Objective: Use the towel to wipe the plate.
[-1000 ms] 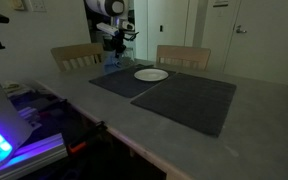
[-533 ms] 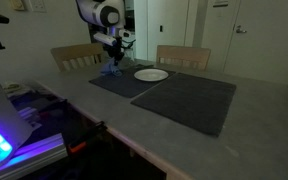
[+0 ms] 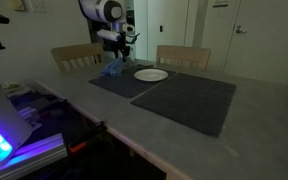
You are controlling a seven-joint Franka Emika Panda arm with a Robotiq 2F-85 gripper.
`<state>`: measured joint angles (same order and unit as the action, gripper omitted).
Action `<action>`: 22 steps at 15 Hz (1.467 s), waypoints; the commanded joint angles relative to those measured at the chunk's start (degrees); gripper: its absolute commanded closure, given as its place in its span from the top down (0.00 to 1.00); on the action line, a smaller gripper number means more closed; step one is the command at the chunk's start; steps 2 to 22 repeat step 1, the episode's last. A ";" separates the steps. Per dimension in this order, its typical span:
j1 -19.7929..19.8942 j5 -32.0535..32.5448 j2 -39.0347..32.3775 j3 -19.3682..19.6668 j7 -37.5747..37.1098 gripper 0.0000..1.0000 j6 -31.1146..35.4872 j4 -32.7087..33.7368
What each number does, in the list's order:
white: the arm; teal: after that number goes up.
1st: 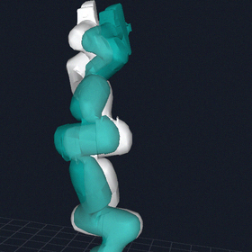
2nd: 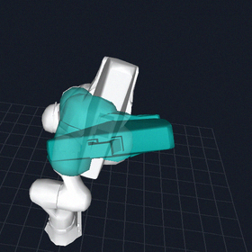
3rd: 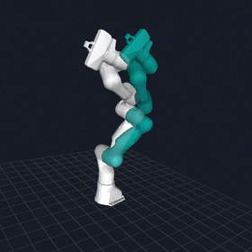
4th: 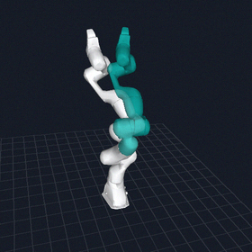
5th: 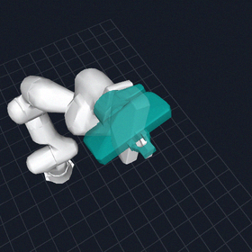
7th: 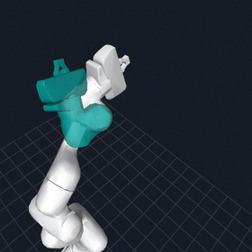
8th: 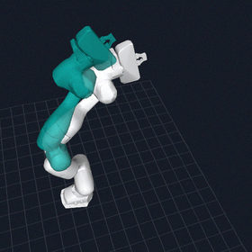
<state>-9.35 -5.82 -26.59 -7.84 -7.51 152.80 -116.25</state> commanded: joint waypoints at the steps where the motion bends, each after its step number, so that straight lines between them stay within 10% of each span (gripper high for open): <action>1: -1.17 1.54 3.54 1.12 -1.63 1.00 -1.19 -0.82; 22: -1.17 1.54 3.54 1.12 -1.63 1.00 -1.19 -0.82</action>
